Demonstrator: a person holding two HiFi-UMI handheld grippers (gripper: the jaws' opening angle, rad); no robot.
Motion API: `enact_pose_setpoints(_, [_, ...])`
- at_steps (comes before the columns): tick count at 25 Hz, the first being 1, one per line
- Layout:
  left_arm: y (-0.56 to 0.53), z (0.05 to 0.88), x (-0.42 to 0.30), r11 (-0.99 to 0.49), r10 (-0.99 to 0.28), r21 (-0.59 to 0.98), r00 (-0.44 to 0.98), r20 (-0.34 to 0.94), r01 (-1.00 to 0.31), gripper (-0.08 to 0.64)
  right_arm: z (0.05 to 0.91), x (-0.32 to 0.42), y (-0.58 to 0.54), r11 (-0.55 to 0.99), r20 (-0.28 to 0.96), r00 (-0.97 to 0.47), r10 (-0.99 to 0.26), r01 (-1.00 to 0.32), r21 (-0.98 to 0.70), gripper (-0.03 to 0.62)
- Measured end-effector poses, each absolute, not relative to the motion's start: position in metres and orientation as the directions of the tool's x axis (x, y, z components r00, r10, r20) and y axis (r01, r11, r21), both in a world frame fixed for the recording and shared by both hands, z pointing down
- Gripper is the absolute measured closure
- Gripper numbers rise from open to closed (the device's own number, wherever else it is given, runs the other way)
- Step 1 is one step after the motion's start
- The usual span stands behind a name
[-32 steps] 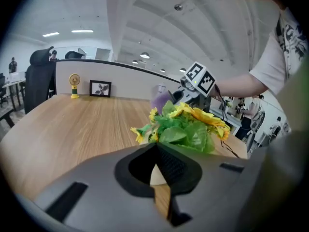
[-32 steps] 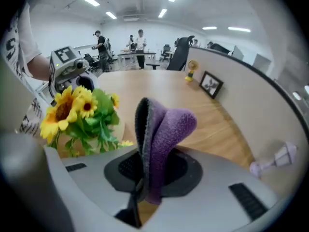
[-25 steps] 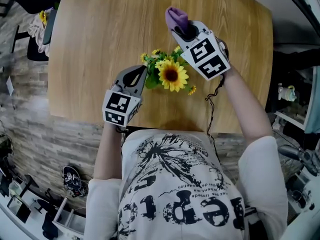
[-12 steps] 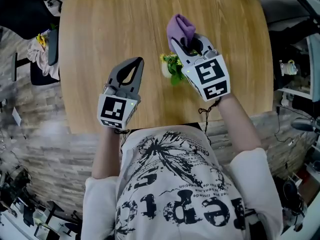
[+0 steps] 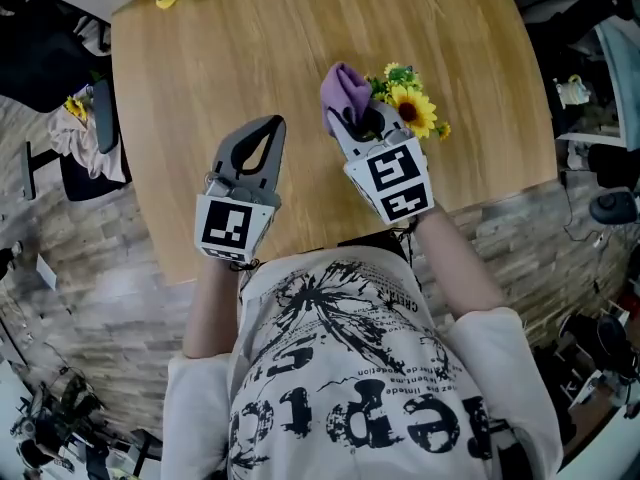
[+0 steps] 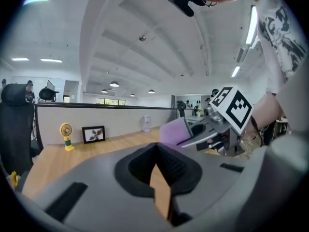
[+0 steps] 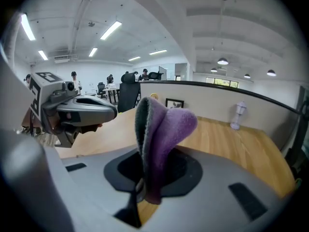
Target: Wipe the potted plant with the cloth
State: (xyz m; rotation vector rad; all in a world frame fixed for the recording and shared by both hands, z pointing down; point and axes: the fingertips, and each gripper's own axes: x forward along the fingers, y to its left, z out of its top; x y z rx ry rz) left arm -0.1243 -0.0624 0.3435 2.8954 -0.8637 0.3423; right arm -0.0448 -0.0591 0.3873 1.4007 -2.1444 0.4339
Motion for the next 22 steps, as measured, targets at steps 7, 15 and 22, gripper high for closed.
enact_pose_setpoints(7, [-0.049,0.366,-0.139,-0.853,-0.488,0.040,0.823,0.291,-0.520,0.557,0.444,-0.073,-0.043,0.383,0.685,-0.310,-0.659,-0.923,-0.049,0.520])
enact_pose_setpoints(15, [-0.045,0.390,-0.149,-0.858,-0.462,0.073,0.825,0.325,-0.509,0.557,0.500,-0.073,-0.035,0.274,0.762,-0.276,-0.585,-0.952,-0.134,0.520])
enact_pose_setpoints(22, [-0.044,0.402,-0.148,-0.878,-0.420,0.086,0.844,0.334,-0.471,0.557,0.511,-0.058,-0.041,0.181,0.769,-0.250,-0.589,-0.968,-0.176,0.519])
